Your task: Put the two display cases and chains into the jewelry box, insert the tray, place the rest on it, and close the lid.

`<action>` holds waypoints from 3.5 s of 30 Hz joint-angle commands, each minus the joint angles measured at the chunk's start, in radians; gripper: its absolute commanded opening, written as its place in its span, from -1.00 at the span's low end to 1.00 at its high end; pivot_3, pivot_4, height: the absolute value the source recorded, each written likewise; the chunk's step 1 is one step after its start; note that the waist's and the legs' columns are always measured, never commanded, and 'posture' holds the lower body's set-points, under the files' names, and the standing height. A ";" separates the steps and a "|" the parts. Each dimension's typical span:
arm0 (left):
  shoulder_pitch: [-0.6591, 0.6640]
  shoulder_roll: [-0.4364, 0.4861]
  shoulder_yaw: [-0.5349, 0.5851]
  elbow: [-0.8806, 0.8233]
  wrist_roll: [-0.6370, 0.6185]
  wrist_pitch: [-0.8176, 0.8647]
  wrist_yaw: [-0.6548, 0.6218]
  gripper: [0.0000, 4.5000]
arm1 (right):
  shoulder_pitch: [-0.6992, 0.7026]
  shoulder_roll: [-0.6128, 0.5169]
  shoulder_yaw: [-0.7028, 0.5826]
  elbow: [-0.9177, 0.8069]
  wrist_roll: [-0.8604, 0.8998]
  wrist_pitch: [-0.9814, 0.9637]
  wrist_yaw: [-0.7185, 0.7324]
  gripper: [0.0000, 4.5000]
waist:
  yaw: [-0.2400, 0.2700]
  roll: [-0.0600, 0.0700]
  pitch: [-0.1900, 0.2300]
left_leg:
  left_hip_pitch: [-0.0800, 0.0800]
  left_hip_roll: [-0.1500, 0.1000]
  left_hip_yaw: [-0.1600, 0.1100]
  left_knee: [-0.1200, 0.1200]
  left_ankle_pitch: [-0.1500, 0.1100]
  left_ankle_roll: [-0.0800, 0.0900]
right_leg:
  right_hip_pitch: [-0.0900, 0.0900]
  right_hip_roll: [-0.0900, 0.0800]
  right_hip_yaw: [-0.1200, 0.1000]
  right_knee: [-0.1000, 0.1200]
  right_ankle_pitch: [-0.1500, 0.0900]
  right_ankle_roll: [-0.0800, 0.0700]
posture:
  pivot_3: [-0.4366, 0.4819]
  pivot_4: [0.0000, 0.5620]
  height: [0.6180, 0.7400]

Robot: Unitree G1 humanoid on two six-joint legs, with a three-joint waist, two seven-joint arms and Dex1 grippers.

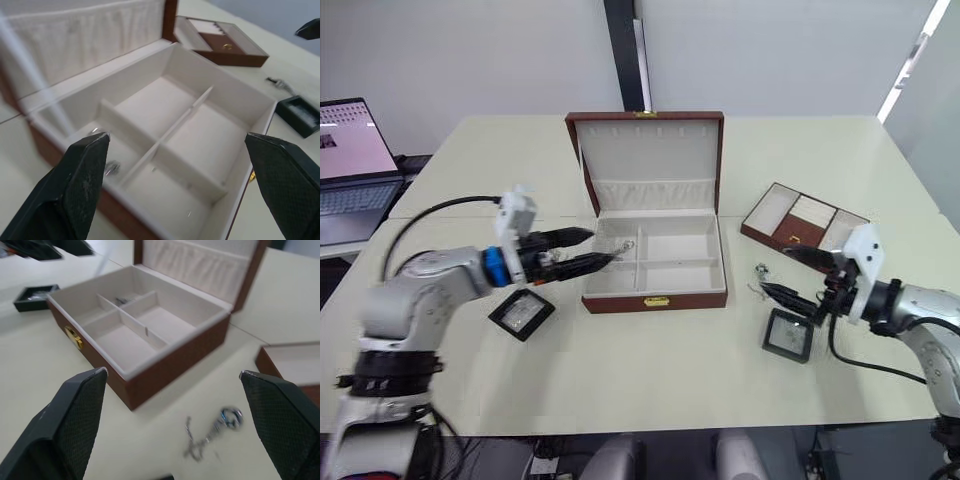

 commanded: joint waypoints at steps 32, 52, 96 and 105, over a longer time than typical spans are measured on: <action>0.543 -0.078 0.530 0.063 0.094 -0.283 0.337 0.98 | -0.089 0.003 -0.083 0.702 -0.200 -0.406 0.031 1.00 | 0.006 0.000 0.000 | 0.004 0.002 0.007 -0.001 0.000 0.000 | 0.003 -0.001 0.002 0.000 0.000 0.000 | -0.05 -0.47 1.00; 0.452 0.204 0.200 0.000 0.152 -0.265 -0.007 0.98 | -0.073 -0.036 -0.002 0.262 -0.052 -0.199 0.200 1.00 | 0.003 0.002 0.001 | 0.005 0.003 0.007 -0.001 0.000 0.000 | 0.003 0.000 0.003 0.000 0.000 0.000 | -0.05 -0.47 1.00; 0.035 0.371 -0.374 0.155 0.647 -0.765 -0.427 0.98 | -0.107 0.006 0.224 -0.256 0.072 -0.043 0.152 1.00 | 0.004 0.000 0.003 | 0.000 0.002 0.005 0.000 0.000 0.000 | 0.000 0.001 0.000 0.000 0.000 0.000 | -0.05 -0.47 1.00; 0.045 0.373 -0.377 0.168 0.674 -0.776 -0.421 0.59 | -0.104 0.006 0.230 -0.257 0.070 -0.043 0.152 1.00 | 0.003 0.000 0.003 | 0.000 0.002 0.005 0.000 0.000 0.000 | 0.000 0.001 0.000 0.000 0.000 0.000 | -0.05 -0.47 1.00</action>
